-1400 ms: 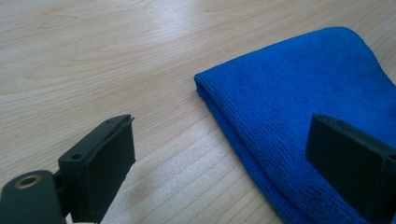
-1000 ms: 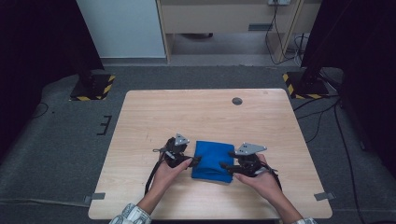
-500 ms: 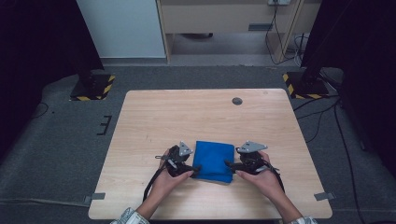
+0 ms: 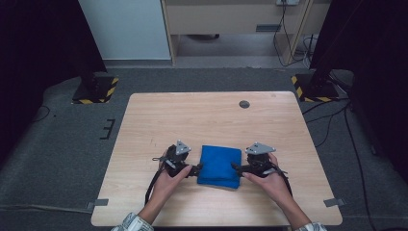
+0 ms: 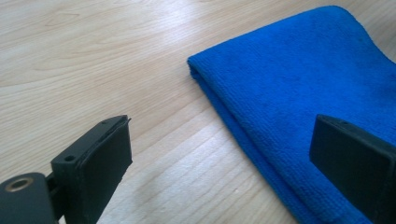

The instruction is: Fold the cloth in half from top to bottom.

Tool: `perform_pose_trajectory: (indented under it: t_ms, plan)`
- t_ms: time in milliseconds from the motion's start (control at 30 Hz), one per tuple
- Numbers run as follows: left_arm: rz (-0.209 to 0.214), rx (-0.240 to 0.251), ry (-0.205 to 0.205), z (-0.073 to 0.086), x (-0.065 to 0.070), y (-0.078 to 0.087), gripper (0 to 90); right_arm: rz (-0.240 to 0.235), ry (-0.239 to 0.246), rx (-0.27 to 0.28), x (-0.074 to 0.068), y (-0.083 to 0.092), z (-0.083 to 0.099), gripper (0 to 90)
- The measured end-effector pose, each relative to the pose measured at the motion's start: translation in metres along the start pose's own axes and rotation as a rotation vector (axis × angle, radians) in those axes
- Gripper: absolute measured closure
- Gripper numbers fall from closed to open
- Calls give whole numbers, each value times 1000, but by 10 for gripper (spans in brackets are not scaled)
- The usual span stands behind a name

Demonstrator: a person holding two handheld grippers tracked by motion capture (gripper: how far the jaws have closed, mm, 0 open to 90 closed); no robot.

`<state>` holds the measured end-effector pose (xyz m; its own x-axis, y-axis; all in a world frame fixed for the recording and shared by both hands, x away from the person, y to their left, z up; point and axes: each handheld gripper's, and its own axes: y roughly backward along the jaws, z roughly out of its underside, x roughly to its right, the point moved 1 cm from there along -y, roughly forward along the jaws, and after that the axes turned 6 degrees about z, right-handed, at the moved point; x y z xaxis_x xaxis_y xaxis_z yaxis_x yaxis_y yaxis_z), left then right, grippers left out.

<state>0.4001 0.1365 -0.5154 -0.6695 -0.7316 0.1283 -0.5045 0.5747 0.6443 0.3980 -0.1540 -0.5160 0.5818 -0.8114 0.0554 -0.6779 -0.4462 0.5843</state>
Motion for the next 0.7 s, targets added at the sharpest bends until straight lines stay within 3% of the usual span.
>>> perform_pose_trajectory:
  t_ms: [367, 700]
  plan:
    - [-31, 25, 38, 1, -18, 10, 51, 16, 8, 2, 5, 2, 0, 99]
    - [-70, 50, 72, 3, -43, 25, 52, 57, -14, 20, 21, 9, 0, 97]
